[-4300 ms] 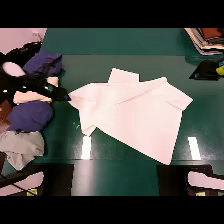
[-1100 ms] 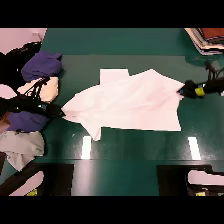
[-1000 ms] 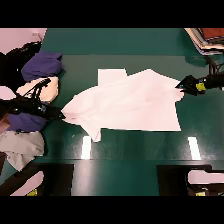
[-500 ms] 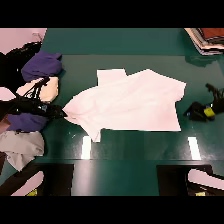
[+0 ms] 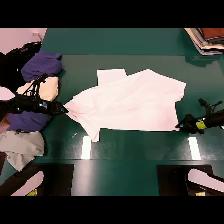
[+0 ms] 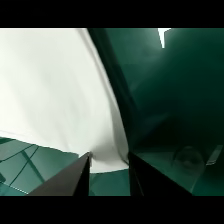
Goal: Fold the shirts.
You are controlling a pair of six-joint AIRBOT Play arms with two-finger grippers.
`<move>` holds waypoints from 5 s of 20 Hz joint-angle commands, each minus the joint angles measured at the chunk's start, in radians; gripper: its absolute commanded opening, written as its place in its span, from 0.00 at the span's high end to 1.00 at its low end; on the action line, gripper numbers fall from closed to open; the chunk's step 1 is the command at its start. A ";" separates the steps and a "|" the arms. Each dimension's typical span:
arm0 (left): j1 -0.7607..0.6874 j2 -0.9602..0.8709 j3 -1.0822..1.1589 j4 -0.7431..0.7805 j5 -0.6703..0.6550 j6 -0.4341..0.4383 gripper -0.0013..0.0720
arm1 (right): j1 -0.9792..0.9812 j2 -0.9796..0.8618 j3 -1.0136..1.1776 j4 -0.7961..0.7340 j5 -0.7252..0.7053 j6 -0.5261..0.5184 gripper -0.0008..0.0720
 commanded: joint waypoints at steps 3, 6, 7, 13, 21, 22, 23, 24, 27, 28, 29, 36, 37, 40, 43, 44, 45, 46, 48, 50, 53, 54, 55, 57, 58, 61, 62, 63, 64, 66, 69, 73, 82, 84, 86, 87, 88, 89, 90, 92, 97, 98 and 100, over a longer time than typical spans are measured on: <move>0.001 0.008 0.001 -0.003 -0.014 -0.009 0.95 | 0.074 0.005 0.003 0.010 0.011 -0.006 0.97; 0.001 0.054 0.098 -0.003 -0.048 -0.038 0.95 | 0.106 0.084 0.121 0.012 0.056 -0.005 0.98; 0.001 0.072 0.175 -0.003 -0.069 -0.053 0.95 | 0.116 0.130 0.197 0.011 0.063 -0.003 0.97; 0.001 0.122 0.837 -0.003 -0.078 -0.111 0.95 | 0.123 0.335 0.808 0.006 -0.006 0.070 0.98; 0.001 0.167 1.388 -0.003 0.100 -0.119 0.95 | 0.123 0.365 1.397 -0.007 -0.016 0.076 0.98; 0.001 0.184 1.394 -0.003 0.124 -0.142 0.95 | 0.123 0.366 1.418 -0.044 -0.005 0.096 0.98; 0.001 0.194 1.405 -0.004 0.132 -0.158 0.95 | 0.123 0.372 1.427 -0.082 0.011 0.108 0.98; 0.001 0.201 1.410 -0.004 0.140 -0.166 0.95 | 0.123 0.386 1.408 -0.127 0.018 0.117 0.98; 0.001 0.200 1.397 -0.002 0.120 -0.196 0.95 | 0.123 0.445 1.278 -0.220 0.031 0.128 0.98; 0.001 0.200 1.358 -0.002 0.104 -0.196 0.95 | 0.123 0.448 1.243 -0.236 0.048 0.128 0.98; 0.001 0.198 1.301 -0.001 0.083 -0.212 0.95 | 0.123 0.436 1.221 -0.233 0.066 0.128 0.98; 0.000 -0.053 0.846 -0.006 -0.164 -0.235 0.95 | 0.159 0.046 1.213 -0.233 0.346 0.158 0.98; 0.000 -0.113 0.809 -0.005 -0.173 -0.235 0.95 | 0.174 -0.037 1.213 -0.234 0.380 0.167 0.98; 0.000 -0.330 0.772 -0.007 -0.165 -0.217 0.95 | 0.216 -0.273 1.213 -0.234 0.433 0.175 0.98; 0.000 -0.523 0.772 -0.034 -0.054 -0.187 0.95 | 0.246 -0.455 1.214 -0.233 0.359 0.175 0.98; 0.000 -0.571 0.772 -0.060 0.004 -0.148 0.95 | 0.256 -0.500 1.214 -0.233 0.305 0.175 0.98; 0.000 -0.614 0.772 -0.097 0.071 -0.120 0.95 | 0.265 -0.531 1.214 -0.233 0.248 0.176 0.98; 0.000 -0.644 0.772 -0.142 0.130 -0.093 0.95 | 0.273 -0.557 1.214 -0.233 0.188 0.190 0.98; -0.021 -0.680 0.773 -0.182 0.231 -0.008 0.95 | 0.287 -0.581 1.214 -0.232 0.077 0.202 0.98; -0.046 -0.688 0.773 -0.173 0.327 0.048 0.95 | 0.291 -0.577 1.214 -0.227 -0.005 0.209 0.98; -0.037 -0.687 0.779 -0.088 0.299 0.055 0.95 | 0.288 -0.555 1.213 -0.233 -0.007 0.208 0.98; -0.022 -0.687 0.779 -0.051 0.222 0.053 0.95 | 0.282 -0.550 1.213 -0.237 0.028 0.203 0.98; -0.005 -0.687 0.772 -0.006 0.132 0.051 0.95 | 0.281 -0.548 1.207 -0.236 0.070 0.196 0.98; 0.012 -0.687 0.746 0.062 0.005 0.050 0.95 | 0.281 -0.528 1.141 -0.237 0.102 0.181 0.98; 0.016 -0.687 0.724 0.095 -0.025 0.050 0.95 | 0.282 -0.516 1.094 -0.236 0.100 0.181 0.98; 0.016 -0.687 0.650 0.106 -0.029 0.044 0.95 | 0.299 -0.480 0.944 -0.235 0.055 0.181 0.98; 0.016 -0.687 0.626 0.106 -0.024 0.043 0.95 | 0.301 -0.472 0.904 -0.235 0.031 0.181 0.98; 0.016 -0.687 0.608 0.106 -0.024 0.043 0.95 | 0.304 -0.463 0.872 -0.231 0.013 0.182 0.98; 0.016 -0.687 0.595 0.108 -0.034 0.028 0.94 | 0.312 -0.456 0.845 -0.230 0.003 0.182 0.98; 0.016 -0.687 0.594 0.126 -0.061 -0.046 0.78 | 0.312 -0.451 0.824 -0.224 0.020 0.188 0.96; 0.024 -0.673 0.594 0.126 -0.131 -0.089 0.33 | 0.307 -0.448 0.848 -0.227 0.141 0.211 0.38; 0.026 -0.486 0.492 0.203 -0.166 -0.108 0.33 | 0.257 -0.297 0.768 -0.228 0.153 0.208 0.39; 0.026 0.102 -0.276 0.198 -0.141 -0.194 0.33 | 0.158 0.061 0.410 -0.225 0.134 0.161 0.39; 0.026 0.150 -0.357 0.147 -0.099 -0.189 0.33 | 0.158 0.085 0.373 -0.225 0.134 0.161 0.39; 0.026 0.150 -0.401 0.102 -0.025 -0.156 0.33 | 0.159 0.107 0.344 -0.224 0.131 0.161 0.40; 0.026 0.150 -0.415 0.090 0.013 -0.156 0.33 | 0.159 0.117 0.336 -0.225 0.132 0.161 0.40; 0.026 0.149 -0.426 0.079 0.047 -0.156 0.33 | 0.159 0.131 0.331 -0.225 0.131 0.161 0.40; 0.026 0.148 -0.430 0.070 0.065 -0.156 0.33 | 0.159 0.143 0.331 -0.225 0.135 0.161 0.40; 0.026 0.148 -0.430 0.060 0.065 -0.154 0.33 | 0.158 0.155 0.331 -0.225 0.137 0.161 0.40; 0.026 0.148 -0.430 0.045 0.066 -0.145 0.34 | 0.157 0.176 0.326 -0.244 0.159 0.154 0.40; 0.026 0.149 -0.429 0.042 0.028 -0.121 0.94 | 0.048 0.238 0.144 -0.260 0.151 0.106 0.40; 0.026 0.150 -0.428 0.042 0.012 -0.100 0.95 | -0.010 0.247 0.098 -0.259 0.130 0.100 0.40; 0.026 0.150 -0.428 0.041 -0.006 -0.084 0.95 | -0.140 0.253 0.016 -0.203 0.099 0.099 0.40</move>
